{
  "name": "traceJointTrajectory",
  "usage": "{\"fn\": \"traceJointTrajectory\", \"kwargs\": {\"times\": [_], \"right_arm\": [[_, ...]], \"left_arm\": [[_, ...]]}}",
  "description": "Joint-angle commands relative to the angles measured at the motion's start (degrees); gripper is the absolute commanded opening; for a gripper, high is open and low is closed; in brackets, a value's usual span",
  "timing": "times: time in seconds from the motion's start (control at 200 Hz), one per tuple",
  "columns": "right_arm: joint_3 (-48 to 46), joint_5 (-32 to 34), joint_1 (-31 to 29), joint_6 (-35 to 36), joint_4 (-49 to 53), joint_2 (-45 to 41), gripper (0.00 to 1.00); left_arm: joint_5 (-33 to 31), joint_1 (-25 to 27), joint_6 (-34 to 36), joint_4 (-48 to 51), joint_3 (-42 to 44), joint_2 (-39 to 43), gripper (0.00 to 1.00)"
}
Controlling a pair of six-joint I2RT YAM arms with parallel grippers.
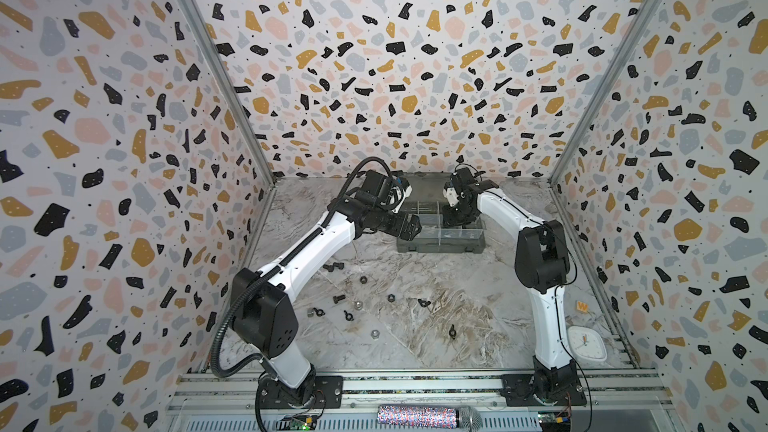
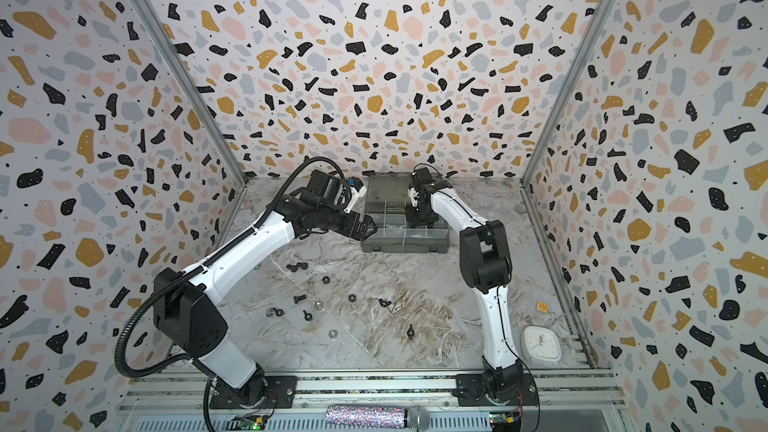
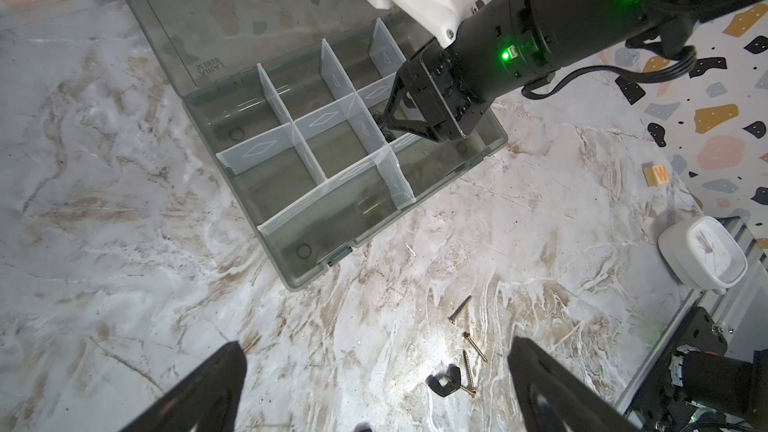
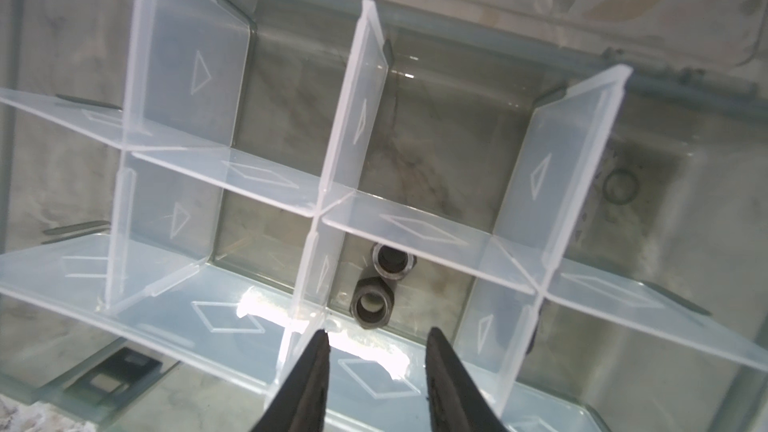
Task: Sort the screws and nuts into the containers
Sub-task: 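Drop the nut into a compartment with the right gripper while the left arm moves, then move the right gripper to another black hex nut while the left arm draws back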
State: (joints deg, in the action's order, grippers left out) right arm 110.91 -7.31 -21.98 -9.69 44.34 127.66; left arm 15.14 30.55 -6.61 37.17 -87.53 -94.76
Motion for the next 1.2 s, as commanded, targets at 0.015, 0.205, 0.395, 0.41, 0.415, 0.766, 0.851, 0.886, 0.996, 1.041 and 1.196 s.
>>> {"fn": "traceJointTrajectory", "kwargs": {"times": [0.015,0.205,0.395,0.41,0.415,0.766,0.851,0.886,0.996,1.041,1.196], "right_arm": [[-0.89,-0.13,-1.14,0.67,0.43,-7.58,0.41],[-0.79,-1.22,-7.09,-0.26,0.91,-9.78,0.41],[-0.72,-2.62,-15.07,-0.99,0.6,-8.25,0.39],[-0.66,-2.64,-15.68,-1.01,0.61,-8.0,0.39],[-0.63,-2.68,-15.92,-1.02,0.64,-7.93,0.39],[-6.07,-4.35,-26.62,-1.41,1.29,-6.56,0.37],[-10.05,-4.54,-28.12,-1.61,0.45,-7.81,0.37],[-11.68,-4.42,-28.61,-1.82,0.15,-8.31,0.37],[-16.44,-4.72,-29.67,-2.73,-1.52,-9.81,0.37],[-17.89,-4.91,-30.02,-3.12,-1.97,-10.23,0.37],[-21.19,-5.0,-31.17,-3.88,-3.36,-11.56,0.37]], "left_arm": [[-1.98,0.0,0.02,-0.18,2.84,4.28,1.0],[-8.02,0.0,-1.53,0.72,11.82,12.98,1.0],[-10.28,0.04,-6.92,1.14,21.94,24.17,1.0],[-10.59,0.04,-7.44,1.23,22.72,25.14,1.0],[-10.62,0.04,-7.62,1.28,22.91,25.41,1.0],[-9.49,0.04,-17.23,3.9,35.69,42.33,1.0],[-9.26,0.04,-18.36,5.3,36.82,44.47,1.0],[-9.02,0.04,-18.93,5.78,37.32,45.23,1.0],[-7.97,0.04,-20.43,7.2,39.01,47.74,1.0],[-7.55,0.05,-20.96,7.77,39.93,48.78,1.0],[-7.8,0.13,-21.61,10.9,42.02,51.24,1.0]]}}
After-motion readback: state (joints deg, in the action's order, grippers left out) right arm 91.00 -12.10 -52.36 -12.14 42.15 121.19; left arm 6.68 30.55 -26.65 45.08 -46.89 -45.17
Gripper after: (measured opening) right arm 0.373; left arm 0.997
